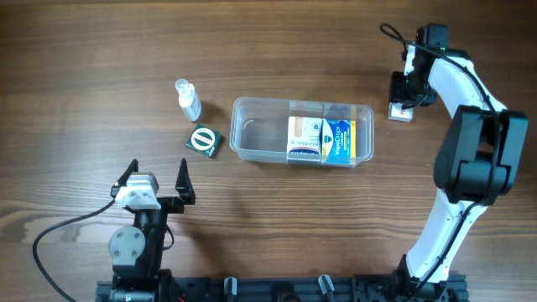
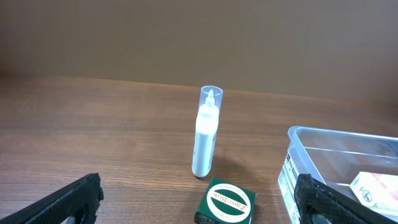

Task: Pack container
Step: 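Move the right gripper to the white Panadol box and grasp it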

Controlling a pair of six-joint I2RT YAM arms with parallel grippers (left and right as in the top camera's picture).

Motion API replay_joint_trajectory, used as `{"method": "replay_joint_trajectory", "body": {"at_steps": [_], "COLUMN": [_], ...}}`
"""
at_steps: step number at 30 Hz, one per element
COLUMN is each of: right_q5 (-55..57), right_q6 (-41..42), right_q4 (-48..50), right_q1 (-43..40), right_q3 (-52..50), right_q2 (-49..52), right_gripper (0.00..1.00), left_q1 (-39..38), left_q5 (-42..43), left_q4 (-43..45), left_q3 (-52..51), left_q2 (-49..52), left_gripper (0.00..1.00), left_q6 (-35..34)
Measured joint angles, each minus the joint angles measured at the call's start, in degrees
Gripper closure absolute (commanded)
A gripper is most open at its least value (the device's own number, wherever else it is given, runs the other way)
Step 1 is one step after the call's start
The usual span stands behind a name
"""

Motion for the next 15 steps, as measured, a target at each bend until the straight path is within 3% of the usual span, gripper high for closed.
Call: {"method": "replay_joint_trajectory", "body": {"at_steps": [9,15], "right_q5": [-0.8,-2.2], "right_q6": [-3.5,-9.0], "right_q4": [-7.4,-15.9], "right_q1": [0.5,6.8], "right_q3": [0.0,0.0], "right_q2": [-17.7,-26.6], "right_gripper": [0.54,0.55], "left_q1": [0.0,0.0], "left_q5": [0.0,0.0], "left_q4": [0.0,0.0], "left_q3": [0.0,0.0], "left_q2": [0.0,0.0], "left_gripper": [0.00,0.00], "left_q6": [0.0,0.0]}}
